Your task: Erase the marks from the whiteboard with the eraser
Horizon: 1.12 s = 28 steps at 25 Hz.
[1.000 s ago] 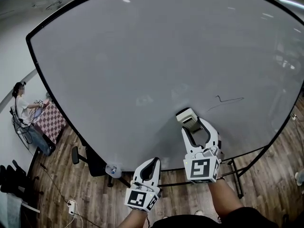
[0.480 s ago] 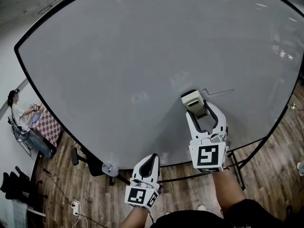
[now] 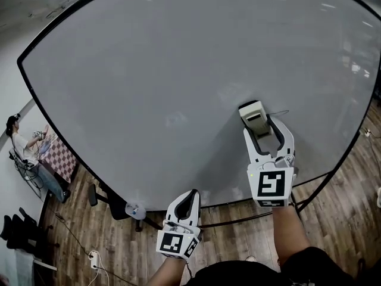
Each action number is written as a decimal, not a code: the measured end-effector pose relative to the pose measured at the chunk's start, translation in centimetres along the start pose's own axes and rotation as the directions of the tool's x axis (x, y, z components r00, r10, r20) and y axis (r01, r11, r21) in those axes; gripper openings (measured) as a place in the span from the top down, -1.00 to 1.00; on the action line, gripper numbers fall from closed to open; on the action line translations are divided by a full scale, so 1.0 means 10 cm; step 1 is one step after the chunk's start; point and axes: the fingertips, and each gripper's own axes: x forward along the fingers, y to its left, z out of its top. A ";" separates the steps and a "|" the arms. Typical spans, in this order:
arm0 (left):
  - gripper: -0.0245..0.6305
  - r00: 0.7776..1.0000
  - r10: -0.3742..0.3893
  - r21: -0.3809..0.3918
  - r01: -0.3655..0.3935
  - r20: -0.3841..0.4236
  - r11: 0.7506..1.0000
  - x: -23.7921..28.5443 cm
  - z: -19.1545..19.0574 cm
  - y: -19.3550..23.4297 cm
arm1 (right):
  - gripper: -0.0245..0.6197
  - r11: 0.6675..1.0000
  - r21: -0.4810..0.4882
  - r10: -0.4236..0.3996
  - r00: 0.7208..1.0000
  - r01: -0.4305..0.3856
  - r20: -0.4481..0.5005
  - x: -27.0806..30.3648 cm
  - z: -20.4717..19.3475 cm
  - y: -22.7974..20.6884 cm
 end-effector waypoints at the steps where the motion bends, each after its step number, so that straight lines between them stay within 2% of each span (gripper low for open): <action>1: 0.86 1.000 -0.008 0.001 0.008 0.000 1.000 0.01 0.01 -0.01 | 0.13 1.000 0.000 -0.004 1.000 0.004 0.001 0.01 0.00 -0.02; 6: 0.86 1.000 -0.015 0.002 0.015 0.000 1.000 0.04 0.00 -0.04 | 0.13 0.999 -0.017 -0.038 0.999 0.038 0.001 -0.01 -0.02 -0.16; 10: 0.86 1.000 -0.006 0.006 0.007 -0.003 1.000 0.15 0.03 -0.24 | 0.13 0.993 -0.024 -0.112 0.994 0.112 -0.009 -0.11 -0.11 -0.67; 13: 0.86 1.000 -0.017 -0.002 0.017 -0.005 1.000 0.19 0.03 -0.26 | 0.13 0.984 -0.030 -0.175 0.984 0.174 -0.031 -0.12 -0.18 -0.94; 21: 0.86 0.999 -0.039 -0.014 0.039 0.006 0.999 0.17 -0.10 -0.08 | 0.13 0.955 -0.042 -0.297 0.952 0.294 -0.077 -0.08 -0.39 -1.18; 26: 0.86 0.999 -0.043 -0.018 0.043 0.002 0.999 0.21 -0.10 -0.20 | 0.13 0.951 -0.022 -0.308 0.948 0.307 -0.085 -0.14 -0.45 -1.36; 28: 0.86 0.999 -0.042 -0.013 0.042 0.003 0.999 0.24 -0.08 -0.31 | 0.13 0.958 0.040 -0.280 0.958 0.283 -0.059 -0.21 -0.45 -1.46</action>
